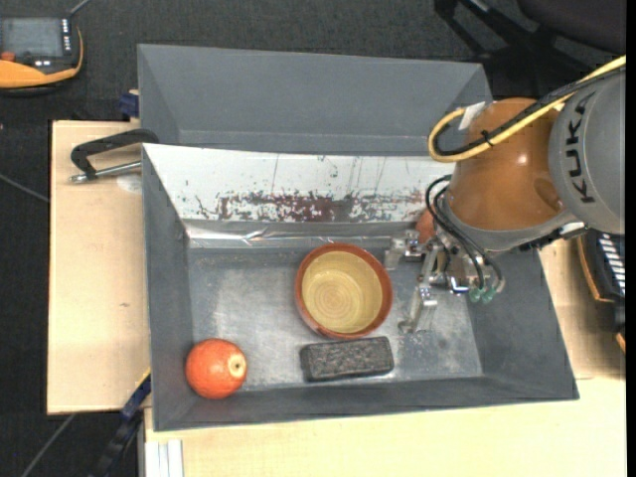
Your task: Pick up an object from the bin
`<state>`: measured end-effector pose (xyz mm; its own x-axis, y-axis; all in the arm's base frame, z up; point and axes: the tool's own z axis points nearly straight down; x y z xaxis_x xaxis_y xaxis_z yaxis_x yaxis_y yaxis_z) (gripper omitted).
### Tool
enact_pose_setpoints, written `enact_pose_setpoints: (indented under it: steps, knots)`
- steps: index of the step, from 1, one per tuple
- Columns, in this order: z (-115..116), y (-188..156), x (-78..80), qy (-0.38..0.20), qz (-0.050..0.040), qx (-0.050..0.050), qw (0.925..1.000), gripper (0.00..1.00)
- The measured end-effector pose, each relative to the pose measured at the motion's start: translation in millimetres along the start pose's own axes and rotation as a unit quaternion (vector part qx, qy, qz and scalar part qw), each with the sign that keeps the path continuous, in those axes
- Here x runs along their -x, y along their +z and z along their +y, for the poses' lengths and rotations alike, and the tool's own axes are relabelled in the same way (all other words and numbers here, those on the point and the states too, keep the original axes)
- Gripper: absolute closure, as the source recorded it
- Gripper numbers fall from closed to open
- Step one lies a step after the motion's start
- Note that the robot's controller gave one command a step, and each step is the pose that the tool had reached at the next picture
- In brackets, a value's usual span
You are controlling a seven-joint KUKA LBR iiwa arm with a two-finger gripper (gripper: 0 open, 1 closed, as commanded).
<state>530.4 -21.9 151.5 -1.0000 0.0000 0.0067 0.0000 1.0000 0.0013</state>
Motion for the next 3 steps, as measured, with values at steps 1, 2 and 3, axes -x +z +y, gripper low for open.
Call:
enact_pose_setpoints:
  steps: [1, 2, 3]
  knots:
    - [85.1, 83.9, -15.7, -0.028, 0.0015, 0.001, 0.9996, 0.0]
    - [81.7, 79.0, -14.7, -0.026, 0.0012, 0.001, 0.9997, 1.0]
    - [81.6, 79.6, -13.2, -0.026, -0.0022, 0.001, 0.9997, 0.0]
